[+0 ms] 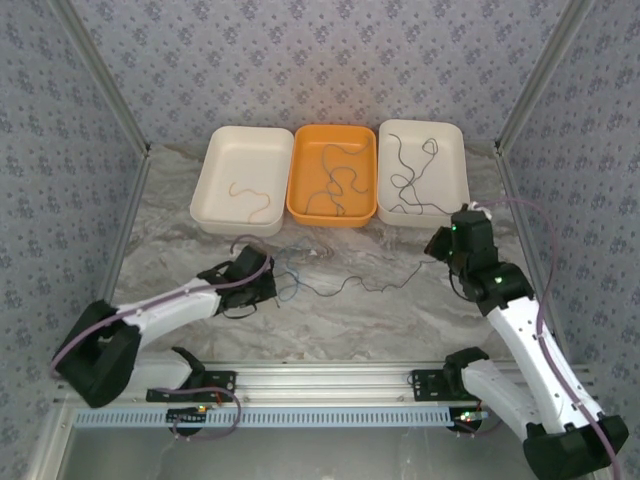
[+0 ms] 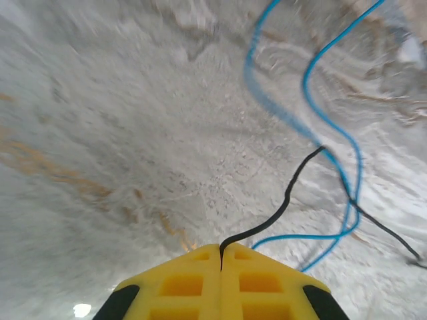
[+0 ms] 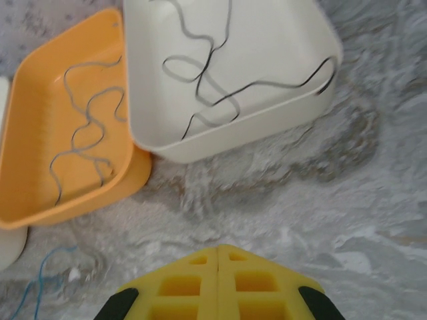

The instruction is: Untangle the cables

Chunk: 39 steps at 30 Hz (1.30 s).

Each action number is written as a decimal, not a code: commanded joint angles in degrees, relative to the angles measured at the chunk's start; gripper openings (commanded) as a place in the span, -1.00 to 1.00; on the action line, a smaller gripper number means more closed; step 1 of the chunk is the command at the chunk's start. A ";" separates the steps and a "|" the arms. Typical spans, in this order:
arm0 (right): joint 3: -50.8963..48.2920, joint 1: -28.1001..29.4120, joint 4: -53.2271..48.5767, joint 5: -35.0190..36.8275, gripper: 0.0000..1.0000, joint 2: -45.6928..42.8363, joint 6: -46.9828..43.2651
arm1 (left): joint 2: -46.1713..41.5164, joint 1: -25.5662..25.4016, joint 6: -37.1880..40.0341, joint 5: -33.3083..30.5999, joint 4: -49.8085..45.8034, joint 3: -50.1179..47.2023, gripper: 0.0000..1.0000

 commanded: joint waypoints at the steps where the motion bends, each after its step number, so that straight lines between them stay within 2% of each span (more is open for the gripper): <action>1: 5.57 -6.75 0.46 -4.93 -1.00 0.78 -3.01 | -4.49 2.18 6.48 -1.96 -11.64 4.30 -1.00; 4: 8.42 -13.24 1.70 -9.32 -1.00 2.39 -2.55 | -4.63 3.03 10.86 -0.12 -15.86 6.91 -1.00; 8: 12.63 -19.05 2.90 -12.94 -1.00 5.06 -2.62 | -3.10 3.62 14.22 0.01 -20.90 10.17 -1.00; 16: 20.21 -28.65 3.95 -17.94 -1.00 10.16 -2.76 | -6.53 11.25 16.36 -0.63 -24.47 10.68 -1.00; 19: 21.00 -30.42 4.31 -19.28 -1.00 10.82 -2.04 | -6.08 13.66 17.22 1.14 -24.13 10.63 -1.00; 23: 21.02 -31.10 4.91 -20.54 -1.00 10.68 -1.22 | -2.73 13.96 16.28 2.64 -22.88 10.78 -1.00; 29: 20.76 -27.58 4.12 -21.48 -1.00 9.46 -1.29 | 5.61 14.00 16.35 5.33 -16.60 10.33 -1.00; 30: 20.59 -27.03 3.88 -21.38 -1.00 9.22 -1.48 | 7.29 14.00 16.44 5.81 -15.99 10.59 -0.96; 31: 20.51 -26.40 3.36 -21.23 -1.00 8.93 -1.80 | 8.99 13.99 16.53 6.82 -15.17 11.07 -0.82; 34: 19.86 -25.85 2.30 -20.76 -1.00 7.97 -2.57 | 10.59 13.68 16.13 8.96 -14.01 12.07 0.07; 37: 19.83 -25.89 1.45 -21.45 -1.00 7.49 -3.31 | 6.00 13.71 14.51 6.13 -14.39 11.64 0.38; 39: 19.53 -25.71 1.45 -22.04 -1.00 7.09 -3.47 | 2.48 14.83 13.56 5.31 -14.37 10.96 0.48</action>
